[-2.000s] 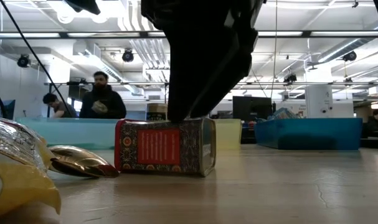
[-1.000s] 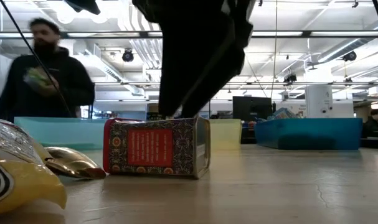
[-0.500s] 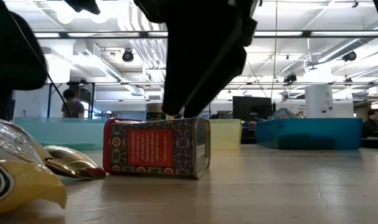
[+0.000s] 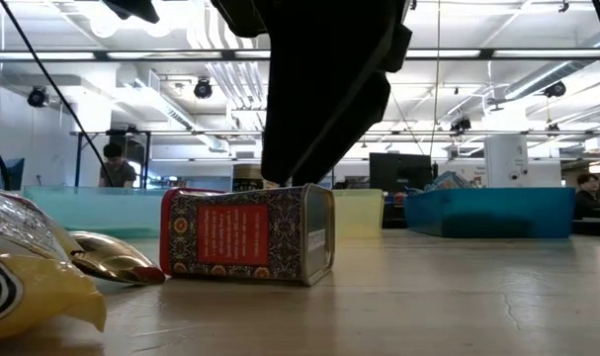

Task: Pick & Place Food Item
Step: Put the red seasoning can into the yellow bin

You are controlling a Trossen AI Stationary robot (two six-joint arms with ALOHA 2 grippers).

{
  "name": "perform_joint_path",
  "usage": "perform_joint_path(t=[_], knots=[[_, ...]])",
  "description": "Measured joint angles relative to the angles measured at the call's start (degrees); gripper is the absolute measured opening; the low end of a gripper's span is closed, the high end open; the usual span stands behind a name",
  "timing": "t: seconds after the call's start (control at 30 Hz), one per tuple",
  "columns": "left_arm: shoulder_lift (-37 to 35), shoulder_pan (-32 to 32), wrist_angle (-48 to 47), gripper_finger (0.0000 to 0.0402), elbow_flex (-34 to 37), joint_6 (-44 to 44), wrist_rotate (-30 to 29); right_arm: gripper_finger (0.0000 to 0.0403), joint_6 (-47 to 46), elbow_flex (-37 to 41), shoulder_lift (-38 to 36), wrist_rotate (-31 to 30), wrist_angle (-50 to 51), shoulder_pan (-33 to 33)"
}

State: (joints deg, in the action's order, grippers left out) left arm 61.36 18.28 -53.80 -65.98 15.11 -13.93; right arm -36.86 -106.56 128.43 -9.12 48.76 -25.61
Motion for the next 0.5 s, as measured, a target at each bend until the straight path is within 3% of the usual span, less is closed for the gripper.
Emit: perform_joint_path(t=[0.5], knots=[[0.00,0.01,0.00,0.0282,0.00,0.00,0.00,0.0290,0.83,-0.15,-0.01,-1.68,-4.69,0.22]])
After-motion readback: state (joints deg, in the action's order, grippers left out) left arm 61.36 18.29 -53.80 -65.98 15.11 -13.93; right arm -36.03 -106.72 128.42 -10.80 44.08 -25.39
